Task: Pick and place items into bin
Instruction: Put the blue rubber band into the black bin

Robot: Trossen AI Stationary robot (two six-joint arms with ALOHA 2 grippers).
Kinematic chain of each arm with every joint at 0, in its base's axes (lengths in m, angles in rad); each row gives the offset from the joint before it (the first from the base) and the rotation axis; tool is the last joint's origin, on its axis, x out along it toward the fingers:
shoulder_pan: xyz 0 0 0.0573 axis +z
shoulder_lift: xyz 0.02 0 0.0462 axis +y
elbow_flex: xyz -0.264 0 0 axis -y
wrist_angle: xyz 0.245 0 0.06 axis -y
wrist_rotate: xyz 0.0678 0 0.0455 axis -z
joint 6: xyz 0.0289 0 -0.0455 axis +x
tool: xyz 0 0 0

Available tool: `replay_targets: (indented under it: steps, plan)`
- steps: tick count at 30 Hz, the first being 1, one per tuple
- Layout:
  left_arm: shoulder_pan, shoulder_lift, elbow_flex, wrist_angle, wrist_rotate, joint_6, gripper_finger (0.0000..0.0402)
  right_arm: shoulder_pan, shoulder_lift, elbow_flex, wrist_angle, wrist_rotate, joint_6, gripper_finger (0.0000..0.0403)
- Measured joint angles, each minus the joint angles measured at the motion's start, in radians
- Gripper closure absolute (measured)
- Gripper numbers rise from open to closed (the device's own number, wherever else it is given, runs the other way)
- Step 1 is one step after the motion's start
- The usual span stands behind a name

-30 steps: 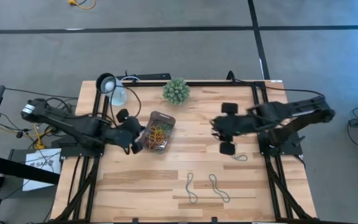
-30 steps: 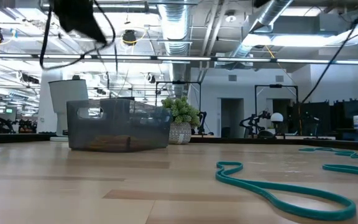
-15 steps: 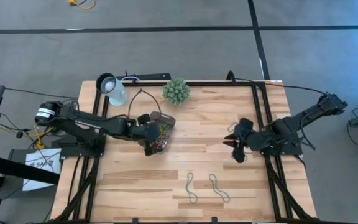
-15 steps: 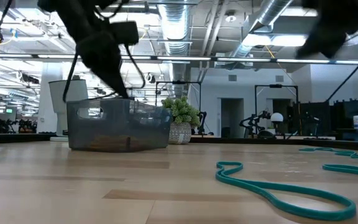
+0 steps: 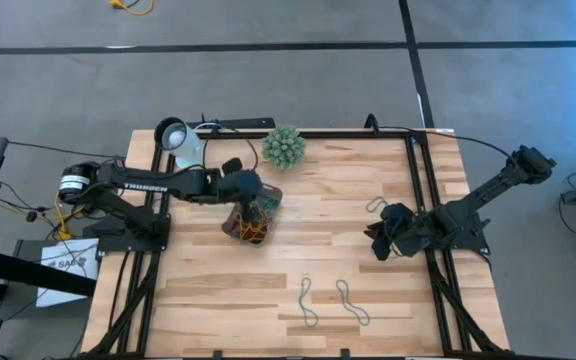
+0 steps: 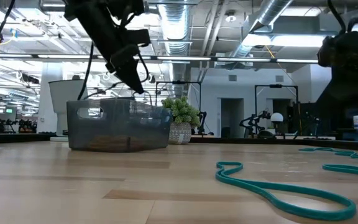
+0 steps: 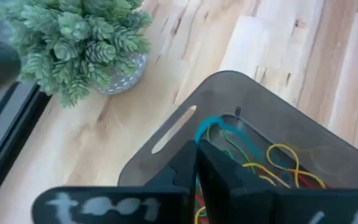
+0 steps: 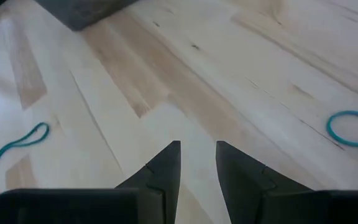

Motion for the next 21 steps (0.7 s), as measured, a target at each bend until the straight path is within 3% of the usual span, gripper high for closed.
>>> replay_targets:
  steps: [7,14,21]
  plan:
    - [0.051,0.0,0.0,-0.015,0.084,-0.008,0.0401,-0.021,0.028,-0.001,0.003,0.004,0.017,0.0307]
    - [0.052,0.001,-0.004,-0.026,0.107,-0.001,0.0399,-0.034,0.153,-0.001,0.016,-0.004,0.017,0.0307]
    - [0.052,0.001,-0.004,-0.054,0.107,0.001,0.0362,-0.042,0.253,0.003,0.103,-0.009,0.017,0.0307]
